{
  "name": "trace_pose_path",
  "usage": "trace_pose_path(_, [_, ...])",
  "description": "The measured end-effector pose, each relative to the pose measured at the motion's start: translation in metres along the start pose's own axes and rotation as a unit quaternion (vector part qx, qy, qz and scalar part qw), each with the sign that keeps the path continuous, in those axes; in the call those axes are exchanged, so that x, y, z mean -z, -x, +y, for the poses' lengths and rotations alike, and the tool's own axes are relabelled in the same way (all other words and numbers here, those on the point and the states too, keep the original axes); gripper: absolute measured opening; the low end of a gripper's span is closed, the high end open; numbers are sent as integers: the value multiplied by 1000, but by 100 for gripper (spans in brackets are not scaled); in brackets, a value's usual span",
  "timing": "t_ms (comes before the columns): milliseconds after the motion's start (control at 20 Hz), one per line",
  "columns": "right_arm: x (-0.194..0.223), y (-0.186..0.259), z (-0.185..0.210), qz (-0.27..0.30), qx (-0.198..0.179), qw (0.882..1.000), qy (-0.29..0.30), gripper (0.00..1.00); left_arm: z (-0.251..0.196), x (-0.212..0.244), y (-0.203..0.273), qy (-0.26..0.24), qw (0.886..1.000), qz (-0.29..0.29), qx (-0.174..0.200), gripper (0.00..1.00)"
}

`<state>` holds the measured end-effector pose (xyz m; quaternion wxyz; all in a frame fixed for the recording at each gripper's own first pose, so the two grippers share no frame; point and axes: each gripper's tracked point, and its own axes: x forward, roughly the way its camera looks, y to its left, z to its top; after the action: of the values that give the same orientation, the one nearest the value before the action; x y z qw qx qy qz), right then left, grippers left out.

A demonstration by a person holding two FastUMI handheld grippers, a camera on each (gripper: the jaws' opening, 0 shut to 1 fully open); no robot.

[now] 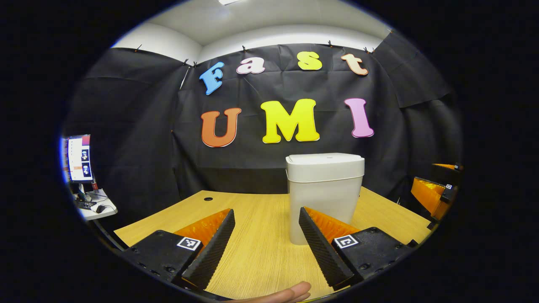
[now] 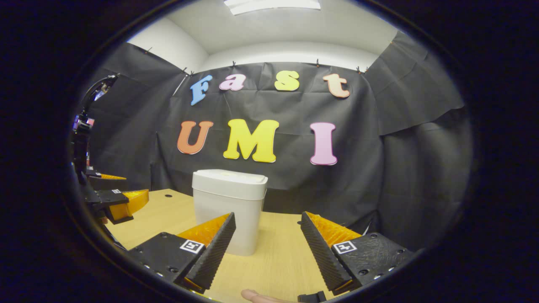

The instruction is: Press the lid of the desktop garbage bin to open it, pick up the crumpled paper on the desktop and throw it into the bin, then pick up the pop can on the desktop and drop it into the bin, and finally close the garbage bin lid.

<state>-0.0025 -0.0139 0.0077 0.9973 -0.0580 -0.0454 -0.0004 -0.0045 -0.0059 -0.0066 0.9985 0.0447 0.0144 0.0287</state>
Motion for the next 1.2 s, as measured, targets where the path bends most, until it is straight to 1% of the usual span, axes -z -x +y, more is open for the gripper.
trace_pose_path(150, [-1, 0, 1, -3, 2, 1000, -5, 95, -3, 2, 0, 1, 1000, 1, 7, 99])
trace_pose_path(200, [0, -1, 1, -3, 1, 1000, -8, 93, -5, 4, -1, 1, 1000, 2, 12, 99])
trace_pose_path(250, [2, -2, 2, 0, 0, 1000, -8, 95, -7, 5, -2, 2, 1000, 3, 16, 99])
trace_pose_path(350, [5, -5, 1, 5, 1, 1000, -8, 95, -8, 6, -2, 4, 1000, 4, 21, 99])
trace_pose_path(850, [8, -8, 1, 8, 1, 1000, -7, 95, -12, 14, -5, -2, 1000, 10, 24, 99])
trace_pose_path(900, [9, -8, 1, 8, 1, 1000, -7, 93, -12, 16, -5, -2, 1000, 11, 24, 99])
trace_pose_path(950, [9, -8, 1, 8, 1, 1000, -7, 95, -13, 16, -5, -2, 1000, 12, 25, 99])
trace_pose_path(1200, [12, -10, -1, 11, 4, 1000, -7, 95, -15, 19, -4, -2, 1000, 13, 29, 99])
